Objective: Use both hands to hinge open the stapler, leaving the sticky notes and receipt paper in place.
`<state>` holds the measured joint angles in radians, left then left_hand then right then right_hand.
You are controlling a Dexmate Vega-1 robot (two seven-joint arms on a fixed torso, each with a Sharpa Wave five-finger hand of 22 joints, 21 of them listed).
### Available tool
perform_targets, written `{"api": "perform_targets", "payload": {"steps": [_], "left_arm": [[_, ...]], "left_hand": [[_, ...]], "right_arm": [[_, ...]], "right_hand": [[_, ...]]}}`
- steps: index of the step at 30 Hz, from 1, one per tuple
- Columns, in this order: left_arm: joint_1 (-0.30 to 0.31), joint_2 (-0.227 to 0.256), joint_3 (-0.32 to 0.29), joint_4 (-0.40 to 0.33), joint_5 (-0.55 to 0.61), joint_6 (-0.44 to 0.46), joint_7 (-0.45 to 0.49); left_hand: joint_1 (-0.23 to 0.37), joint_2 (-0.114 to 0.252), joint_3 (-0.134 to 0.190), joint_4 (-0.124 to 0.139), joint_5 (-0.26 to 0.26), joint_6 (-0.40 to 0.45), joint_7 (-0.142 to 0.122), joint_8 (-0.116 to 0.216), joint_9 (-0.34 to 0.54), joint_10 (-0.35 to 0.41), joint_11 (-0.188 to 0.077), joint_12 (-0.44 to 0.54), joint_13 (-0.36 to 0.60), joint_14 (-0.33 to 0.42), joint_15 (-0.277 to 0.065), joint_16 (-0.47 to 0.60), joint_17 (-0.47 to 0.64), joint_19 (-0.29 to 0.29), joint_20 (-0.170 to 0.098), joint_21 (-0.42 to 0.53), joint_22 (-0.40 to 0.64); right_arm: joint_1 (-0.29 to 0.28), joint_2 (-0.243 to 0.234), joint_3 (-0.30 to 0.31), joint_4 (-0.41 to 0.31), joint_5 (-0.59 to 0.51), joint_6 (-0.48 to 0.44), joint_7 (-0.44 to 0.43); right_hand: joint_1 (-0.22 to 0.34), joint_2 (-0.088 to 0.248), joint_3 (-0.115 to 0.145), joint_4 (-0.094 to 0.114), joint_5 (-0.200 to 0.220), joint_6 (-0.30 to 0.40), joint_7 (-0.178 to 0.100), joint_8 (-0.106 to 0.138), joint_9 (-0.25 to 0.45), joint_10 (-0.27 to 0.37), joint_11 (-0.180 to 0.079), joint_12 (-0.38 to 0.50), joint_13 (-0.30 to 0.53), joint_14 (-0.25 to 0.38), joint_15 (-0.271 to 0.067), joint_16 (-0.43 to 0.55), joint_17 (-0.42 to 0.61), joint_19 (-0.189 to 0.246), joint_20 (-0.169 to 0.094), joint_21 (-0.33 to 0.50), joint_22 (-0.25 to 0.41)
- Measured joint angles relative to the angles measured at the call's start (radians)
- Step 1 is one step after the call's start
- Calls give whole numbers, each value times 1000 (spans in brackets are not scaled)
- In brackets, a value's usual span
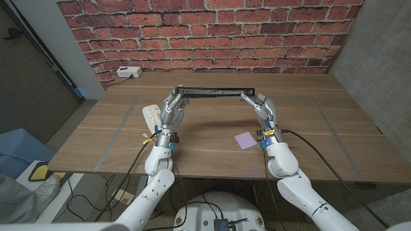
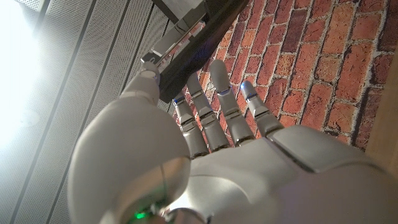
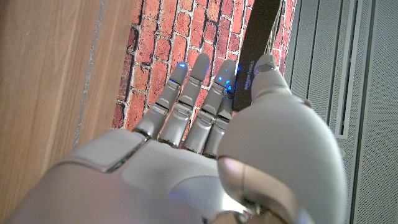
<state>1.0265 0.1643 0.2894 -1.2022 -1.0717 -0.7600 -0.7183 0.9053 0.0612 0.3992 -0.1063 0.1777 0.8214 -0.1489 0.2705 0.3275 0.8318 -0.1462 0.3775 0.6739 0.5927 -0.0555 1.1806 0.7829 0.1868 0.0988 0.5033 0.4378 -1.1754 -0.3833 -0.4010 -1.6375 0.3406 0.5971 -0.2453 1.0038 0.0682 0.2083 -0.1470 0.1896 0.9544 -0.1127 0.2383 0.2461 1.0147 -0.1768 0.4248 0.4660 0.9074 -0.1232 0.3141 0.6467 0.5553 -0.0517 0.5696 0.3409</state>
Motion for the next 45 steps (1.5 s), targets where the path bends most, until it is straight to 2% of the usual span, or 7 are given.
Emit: {"api": "perform_targets", "payload": {"steps": [5,6,11,13,38,40,45], "left_arm": [[-7,-4,-5,10,-4,3,-24],[-14,-12,-9,21,-5,4,-28],[-22,-22,-14,28,-10,9,-46],[-25,-27,-16,32,-10,11,-50],[-27,-51,-30,38,-3,15,-62],[-26,-51,-31,38,-3,15,-62],[-24,-52,-34,38,-3,15,-62]], "left_hand": [[0,0,0,0,0,3,-3,0,1,0,0,0,0,0,0,0,0,-1,1,0,0],[15,15,0,0,0,3,-3,0,1,0,0,0,-2,0,0,0,0,-1,1,0,0],[16,16,0,0,0,11,-10,7,13,0,0,0,-2,0,0,0,0,-1,1,0,0],[32,32,0,0,-1,12,-10,3,10,0,0,0,-2,0,0,0,-2,-1,1,0,0],[33,33,0,0,0,16,-8,2,4,0,0,0,-2,-8,0,17,-12,-11,0,4,0],[51,51,0,0,-1,16,-8,0,3,0,0,-2,-2,-8,0,18,-14,-10,0,4,-1],[51,51,0,0,-1,16,-8,-1,4,0,0,-6,-2,-7,0,18,-14,-10,0,4,-2]], "right_arm": [[4,0,-2,0,4,-4,0],[5,-1,-2,0,11,-8,2],[7,-3,-2,1,20,-11,6],[7,-4,-2,1,24,-12,8],[11,-6,1,19,42,-5,18],[14,-4,0,22,43,-5,19],[21,-1,-3,31,47,-5,22]], "right_hand": [[0,0,4,2,0,0,0,0,0,0,0,0,5,0,0,0,0,0,0,4,0],[0,0,5,2,0,0,0,0,0,2,-2,0,5,0,0,0,0,0,0,4,0],[1,0,5,3,-1,0,0,0,1,4,-4,0,5,2,-2,0,0,0,0,7,0],[1,0,6,3,-1,0,0,0,3,4,-4,0,5,4,-4,0,0,-2,-2,7,0],[10,9,6,4,-1,0,0,-3,3,7,0,0,5,4,-4,-7,4,-5,2,19,0],[10,9,6,4,-1,0,0,-4,3,7,0,0,5,4,-4,-8,4,-7,0,23,0],[10,8,6,4,-1,0,0,-4,3,7,0,-1,5,4,-4,-8,9,-11,4,27,-2]]}}
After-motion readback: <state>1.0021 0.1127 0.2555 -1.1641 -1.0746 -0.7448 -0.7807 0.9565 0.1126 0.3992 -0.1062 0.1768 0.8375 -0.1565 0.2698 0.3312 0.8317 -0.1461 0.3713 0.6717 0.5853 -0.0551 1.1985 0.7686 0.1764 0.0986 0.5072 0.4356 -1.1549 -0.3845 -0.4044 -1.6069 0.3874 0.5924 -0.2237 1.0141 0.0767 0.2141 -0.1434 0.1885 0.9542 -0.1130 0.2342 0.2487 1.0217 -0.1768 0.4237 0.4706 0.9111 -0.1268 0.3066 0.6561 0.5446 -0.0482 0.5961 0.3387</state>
